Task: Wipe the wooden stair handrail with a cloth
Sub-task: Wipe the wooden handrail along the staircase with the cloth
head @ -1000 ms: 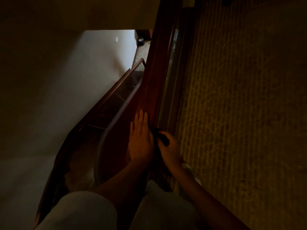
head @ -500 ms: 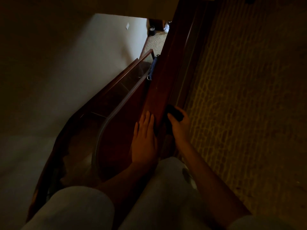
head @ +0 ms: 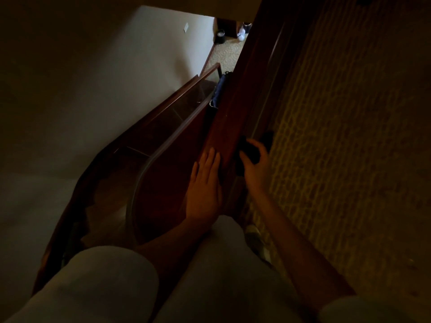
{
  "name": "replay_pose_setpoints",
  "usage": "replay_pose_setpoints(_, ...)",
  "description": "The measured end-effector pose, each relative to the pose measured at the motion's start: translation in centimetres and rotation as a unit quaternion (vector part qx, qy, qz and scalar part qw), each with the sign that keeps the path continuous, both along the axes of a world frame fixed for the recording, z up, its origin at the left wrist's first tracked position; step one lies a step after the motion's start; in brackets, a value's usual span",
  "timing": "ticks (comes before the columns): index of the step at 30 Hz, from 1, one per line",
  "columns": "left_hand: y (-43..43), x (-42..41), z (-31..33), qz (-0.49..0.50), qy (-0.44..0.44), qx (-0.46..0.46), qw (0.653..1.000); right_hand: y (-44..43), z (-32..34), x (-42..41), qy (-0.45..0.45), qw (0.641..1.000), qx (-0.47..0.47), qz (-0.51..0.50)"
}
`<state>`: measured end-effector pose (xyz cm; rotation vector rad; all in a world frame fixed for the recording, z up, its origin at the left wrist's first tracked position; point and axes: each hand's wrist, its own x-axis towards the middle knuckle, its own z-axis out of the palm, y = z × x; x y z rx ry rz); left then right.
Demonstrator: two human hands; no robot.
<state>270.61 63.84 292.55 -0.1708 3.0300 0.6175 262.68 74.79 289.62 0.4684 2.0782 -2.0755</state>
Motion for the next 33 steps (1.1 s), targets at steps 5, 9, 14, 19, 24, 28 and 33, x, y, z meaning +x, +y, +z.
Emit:
replay_pose_setpoints(5,-0.1,-0.1,0.2,0.007,0.019,0.066,0.998,0.7,-0.7,12.8,-0.010,0.991,-0.008,0.135)
replay_pose_setpoints(9,-0.2,-0.1,0.5,0.010,0.019,0.080,0.997,0.2,-1.4,11.2,-0.023,0.996,0.002,0.086)
replay_pose_setpoints(14,-0.2,-0.2,1.1,-0.003,0.001,0.085,0.996,-2.4,0.0,1.7,0.021,0.995,-0.016,-0.094)
replay_pose_setpoints(19,-0.1,-0.2,1.2,0.003,0.005,0.082,0.997,-1.2,0.7,5.6,0.112,0.992,0.063,-0.001)
replay_pose_setpoints(24,0.1,-0.1,0.5,0.031,0.013,0.072,0.997,0.4,0.6,6.1,0.248,0.937,0.205,0.137)
replay_pose_setpoints(28,0.1,0.0,0.8,0.019,0.012,0.078,0.997,-1.3,2.5,0.3,0.361,0.841,0.319,0.248)
replay_pose_setpoints(33,0.3,0.0,1.2,0.039,0.023,0.094,0.995,-4.3,4.3,-9.3,0.255,0.879,0.358,0.184)
